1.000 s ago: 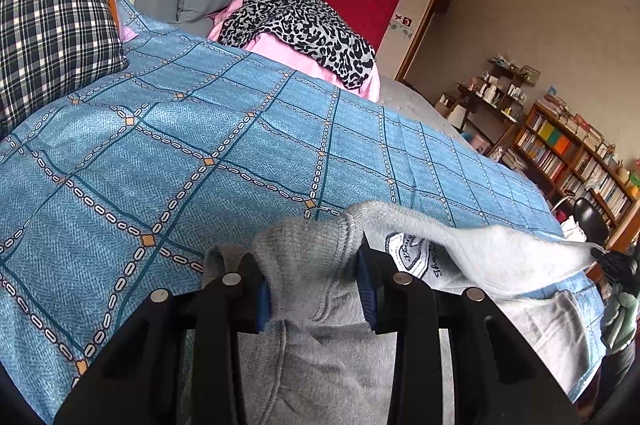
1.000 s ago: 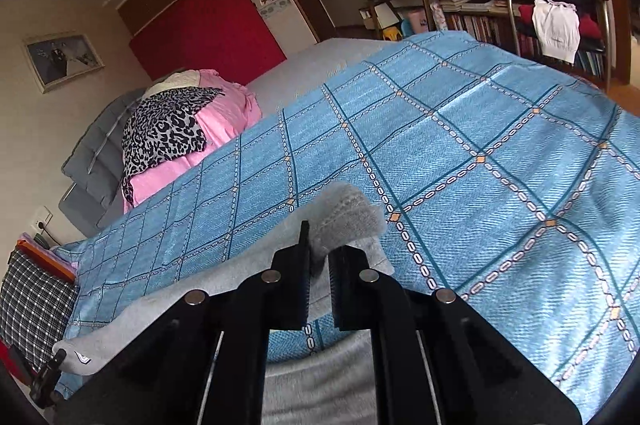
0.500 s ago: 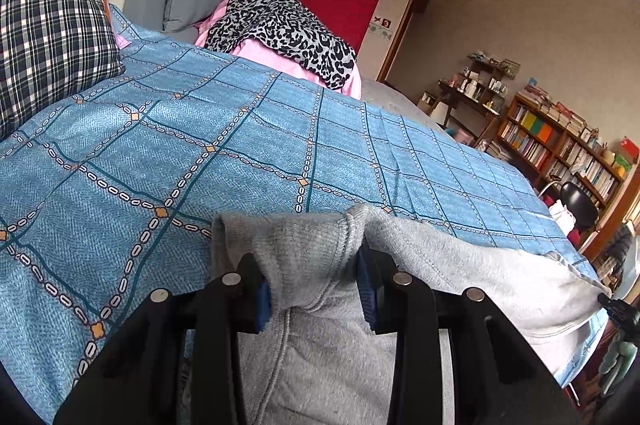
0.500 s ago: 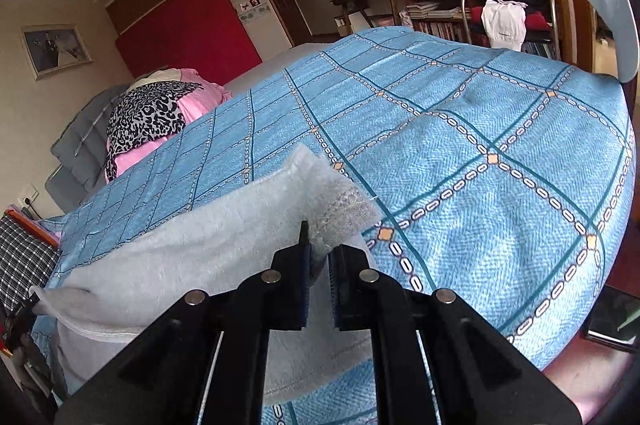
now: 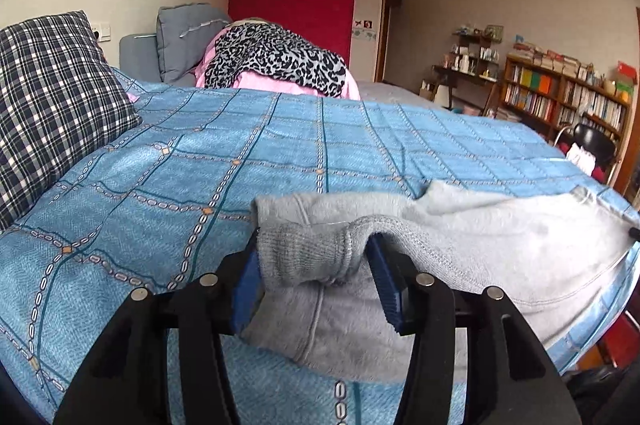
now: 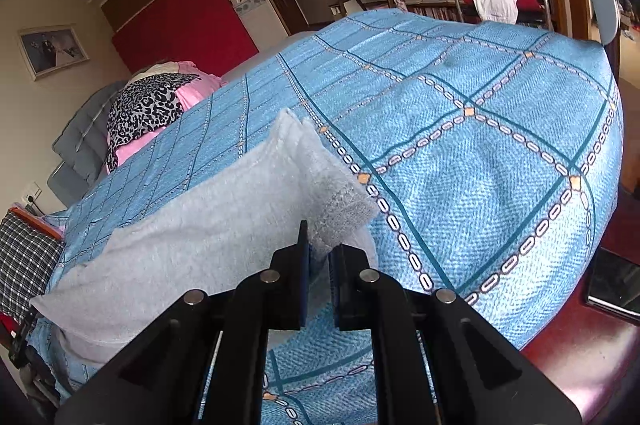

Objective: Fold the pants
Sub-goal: 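Lift the held leg with both grippers and fold it over the other leg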

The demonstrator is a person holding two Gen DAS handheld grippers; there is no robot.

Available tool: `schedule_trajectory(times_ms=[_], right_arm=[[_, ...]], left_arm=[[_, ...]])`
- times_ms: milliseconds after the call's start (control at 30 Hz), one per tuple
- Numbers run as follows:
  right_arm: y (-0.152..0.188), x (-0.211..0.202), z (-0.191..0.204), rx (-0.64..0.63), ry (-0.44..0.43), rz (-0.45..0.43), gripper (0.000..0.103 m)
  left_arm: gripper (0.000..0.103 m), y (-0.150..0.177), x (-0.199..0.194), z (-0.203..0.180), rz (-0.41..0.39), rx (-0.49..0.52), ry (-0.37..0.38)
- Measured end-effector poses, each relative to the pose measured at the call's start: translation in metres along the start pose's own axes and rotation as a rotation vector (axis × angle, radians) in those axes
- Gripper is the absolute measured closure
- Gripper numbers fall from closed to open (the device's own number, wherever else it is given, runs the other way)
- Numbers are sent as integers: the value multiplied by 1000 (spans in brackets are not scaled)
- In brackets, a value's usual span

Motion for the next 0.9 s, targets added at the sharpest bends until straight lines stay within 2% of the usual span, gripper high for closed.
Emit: schedule_trajectory(times_ms=[100,233,367,500,667,767,900], right_arm=[[3,7,-8,29,1,12,95],[2,7,-7,27,3,0,95],[1,8,-7,38,0,-6,95],[3,10,-6,42,7,-8,95],[6,10,-4,19,23,-19,95],[6,12,-4,24,20,-20,95],[5,13,-5,18,21,-20,95]], left_arm=[[37,13,-3,7,32,-18,-3],[35,25,-11,26,55,-104,57],[35,37,-16,39,73,-256,185],[35,41,-14,43,87,-409,352],[27,39,6,52,110,-645,511],[24,39,23,61,127,-766,522],[27,31,43,62,147,-799,473]])
Point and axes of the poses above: each gripper's, at about its wrist camera, not at the fingertips, and x roughly the way its jaws point, z to its left, y to its underside, the point moved 1 cm from there along x, roughly the way its jaws point, and after that the axes turned 7 degrees about x, right-handed, at the moved point
